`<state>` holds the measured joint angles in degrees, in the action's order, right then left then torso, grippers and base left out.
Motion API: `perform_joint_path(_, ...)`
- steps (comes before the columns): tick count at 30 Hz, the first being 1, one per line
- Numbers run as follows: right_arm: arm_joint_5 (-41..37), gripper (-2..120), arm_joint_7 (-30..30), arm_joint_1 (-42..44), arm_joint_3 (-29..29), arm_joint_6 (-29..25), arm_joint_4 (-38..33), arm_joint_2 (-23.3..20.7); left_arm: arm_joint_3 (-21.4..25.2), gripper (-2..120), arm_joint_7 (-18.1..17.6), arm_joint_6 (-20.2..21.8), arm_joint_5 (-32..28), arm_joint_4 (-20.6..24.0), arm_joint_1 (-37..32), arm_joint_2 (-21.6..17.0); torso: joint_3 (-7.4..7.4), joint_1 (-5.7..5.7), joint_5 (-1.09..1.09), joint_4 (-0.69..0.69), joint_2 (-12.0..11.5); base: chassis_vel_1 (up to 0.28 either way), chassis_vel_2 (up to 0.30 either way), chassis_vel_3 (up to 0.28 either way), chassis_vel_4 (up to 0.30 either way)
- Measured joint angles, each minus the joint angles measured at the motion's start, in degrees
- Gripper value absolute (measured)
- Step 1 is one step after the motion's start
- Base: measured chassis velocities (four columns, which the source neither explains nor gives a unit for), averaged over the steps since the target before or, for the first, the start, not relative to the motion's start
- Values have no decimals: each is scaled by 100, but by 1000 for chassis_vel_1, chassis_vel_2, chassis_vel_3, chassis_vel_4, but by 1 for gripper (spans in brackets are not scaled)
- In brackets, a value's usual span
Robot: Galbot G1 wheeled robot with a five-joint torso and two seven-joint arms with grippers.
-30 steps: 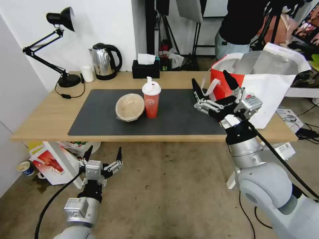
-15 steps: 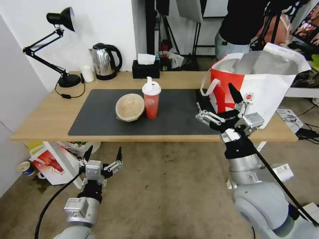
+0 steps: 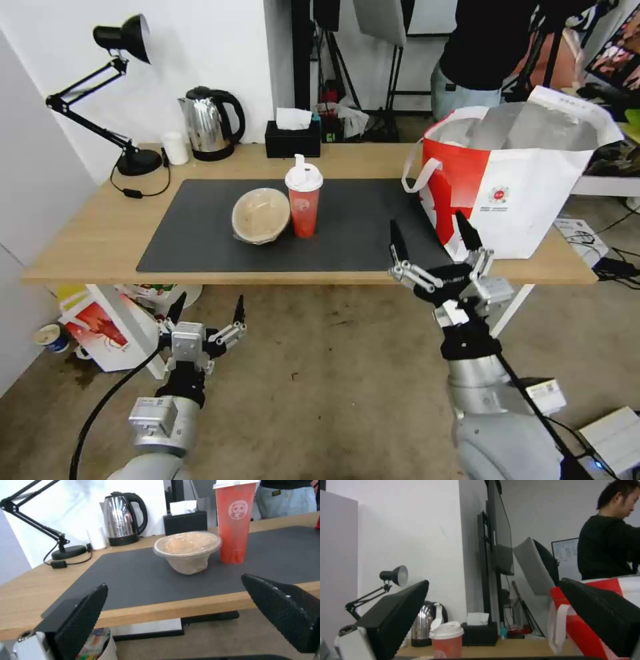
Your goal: Pick up the trash from the table and place it into the takeout bag.
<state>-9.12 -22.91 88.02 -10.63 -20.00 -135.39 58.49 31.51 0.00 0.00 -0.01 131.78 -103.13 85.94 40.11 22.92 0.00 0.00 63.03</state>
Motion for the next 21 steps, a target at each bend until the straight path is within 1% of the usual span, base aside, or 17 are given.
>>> perform_joint_path(12,537,100,-363,362,180,-347,249,127,0,100,0,0,0,0,0,0,0,0,0,0,0,0,0,0,0)
perform_joint_path(17,996,100,-622,610,303,-539,392,285,0,100,0,0,0,0,0,0,0,0,0,0,0,0,0,0,0)
perform_joint_path(21,1282,100,-815,772,371,-562,423,346,0,100,0,0,0,0,0,0,0,-1,-1,0,0,0,0,0,0)
